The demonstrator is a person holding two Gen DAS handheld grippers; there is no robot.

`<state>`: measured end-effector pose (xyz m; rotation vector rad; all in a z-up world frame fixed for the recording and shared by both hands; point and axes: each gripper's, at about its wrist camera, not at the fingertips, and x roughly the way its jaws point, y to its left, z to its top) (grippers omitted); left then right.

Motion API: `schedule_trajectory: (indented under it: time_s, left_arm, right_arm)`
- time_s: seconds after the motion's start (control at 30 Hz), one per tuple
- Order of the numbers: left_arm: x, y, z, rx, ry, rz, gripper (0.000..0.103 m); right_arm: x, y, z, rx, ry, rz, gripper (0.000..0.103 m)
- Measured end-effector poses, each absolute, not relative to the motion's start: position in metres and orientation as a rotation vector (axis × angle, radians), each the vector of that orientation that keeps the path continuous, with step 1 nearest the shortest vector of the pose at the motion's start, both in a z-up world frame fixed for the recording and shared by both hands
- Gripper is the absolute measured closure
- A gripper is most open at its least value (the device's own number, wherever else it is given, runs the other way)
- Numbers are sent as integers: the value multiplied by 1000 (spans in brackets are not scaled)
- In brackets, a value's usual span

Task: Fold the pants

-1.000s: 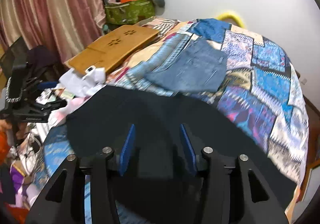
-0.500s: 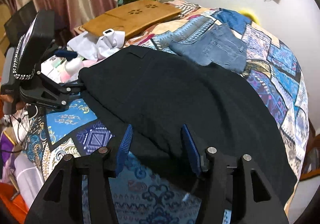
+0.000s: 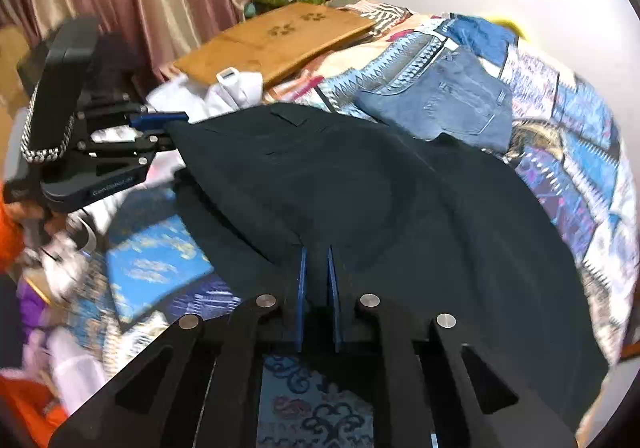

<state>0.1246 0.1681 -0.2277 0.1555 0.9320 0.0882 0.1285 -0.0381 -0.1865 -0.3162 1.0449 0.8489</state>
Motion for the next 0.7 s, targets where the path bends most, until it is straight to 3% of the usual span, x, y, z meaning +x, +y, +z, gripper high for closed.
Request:
schedule_trajectory:
  time_s: [0.23,0.3,0.43,0.53,0.6,0.7]
  left_arm:
    - [114,177,-245,109,994,83,84]
    - [110,177,-261,100,1036,75,84]
    - [103,172,-281,108,1084,70,84]
    - [100,169,-283,118,1085,78,83]
    - [100,169,-281,115,1085,79,83]
    - [96,171,-277,112,1086,82,78]
  right_arm:
    - [113,-23,-190,-376,1081,875,91]
    - [112,-22,-187,-386,1084,881,84]
    - [123,-27,-173,-309,1046,878,80]
    - [137,-32,-168,-259,1021,823,77]
    - [146,-36,-171,-241,1007,765,68]
    - [158,-40,-185,-274,1017,686,64]
